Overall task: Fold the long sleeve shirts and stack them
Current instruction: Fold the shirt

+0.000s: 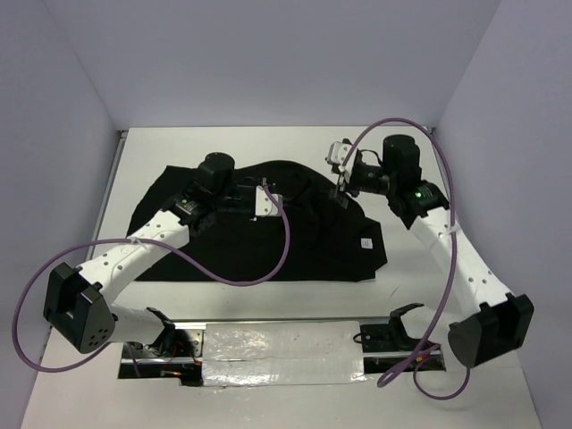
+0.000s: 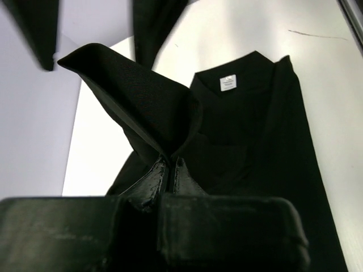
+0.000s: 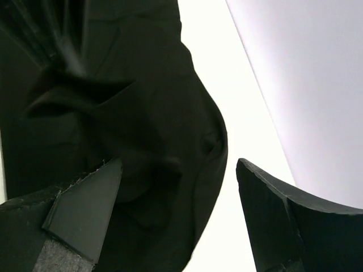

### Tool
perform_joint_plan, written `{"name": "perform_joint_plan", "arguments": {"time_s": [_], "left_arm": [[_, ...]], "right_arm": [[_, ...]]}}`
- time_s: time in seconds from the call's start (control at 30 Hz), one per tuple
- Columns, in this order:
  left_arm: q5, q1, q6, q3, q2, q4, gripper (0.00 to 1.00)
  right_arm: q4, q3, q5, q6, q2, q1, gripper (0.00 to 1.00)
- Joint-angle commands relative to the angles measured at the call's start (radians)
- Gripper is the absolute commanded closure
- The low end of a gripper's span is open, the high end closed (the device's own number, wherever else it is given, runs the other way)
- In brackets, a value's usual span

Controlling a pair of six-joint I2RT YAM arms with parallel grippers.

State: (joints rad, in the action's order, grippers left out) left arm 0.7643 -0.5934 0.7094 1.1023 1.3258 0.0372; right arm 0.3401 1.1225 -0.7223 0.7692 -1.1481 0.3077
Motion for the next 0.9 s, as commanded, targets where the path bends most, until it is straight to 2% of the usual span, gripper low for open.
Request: {"name": "perform_joint_plan", "arguments": {"time_s": [0.0,0.27,0.4,0.47,0.53,0.57,0.6,0.63,0.7,0.73,0.77,0.87], "left_arm": [[0.070,0.004,0.053,0.037,-0.030,0.036,1.00],[0.035,0.004,0.035,0.034,-0.020,-0.017,1.00],[0.039,0.004,0.033,0.028,-0.019,-0.022,1.00],[0.040,0.004,0.029,0.028,-0.016,-0.026,1.00],[0.038,0.004,0.027,0.028,-0.017,-0.030,1.00],[0.032,0.004,0.033,0.030,-0.019,-0.030,1.00],[0.027,0.004,0.035,0.031,-0.019,-0.028,1.00],[0.023,0.004,0.039,0.034,-0.022,-0.030,1.00],[0.003,0.004,0.039,0.039,-0.025,-0.028,1.00],[-0.009,0.006,0.036,0.045,-0.025,-0.069,1.00],[-0.026,0.006,0.039,0.047,-0.022,-0.088,1.00],[-0.126,0.007,0.027,0.056,-0.001,-0.215,1.00]], "right_arm": [[0.089,0.104,-0.118,0.110,-0.073,-0.015,0.12],[0.281,0.243,-0.229,0.183,-0.162,-0.002,0.15],[0.284,0.238,-0.223,0.174,-0.185,0.031,0.18],[0.232,0.227,-0.210,0.134,-0.197,0.065,0.25],[0.203,0.237,-0.189,0.098,-0.208,0.080,0.38],[0.195,0.240,-0.189,0.082,-0.213,0.083,0.52],[0.180,0.241,-0.192,0.073,-0.210,0.084,0.59],[0.169,0.238,-0.184,0.044,-0.205,0.084,0.71],[0.128,0.227,-0.139,0.009,-0.174,0.084,0.81],[0.110,0.214,-0.119,-0.028,-0.161,0.084,0.94],[0.088,0.201,-0.092,-0.050,-0.129,0.082,1.00],[-0.144,0.119,0.029,-0.148,-0.050,0.070,1.00]]}}
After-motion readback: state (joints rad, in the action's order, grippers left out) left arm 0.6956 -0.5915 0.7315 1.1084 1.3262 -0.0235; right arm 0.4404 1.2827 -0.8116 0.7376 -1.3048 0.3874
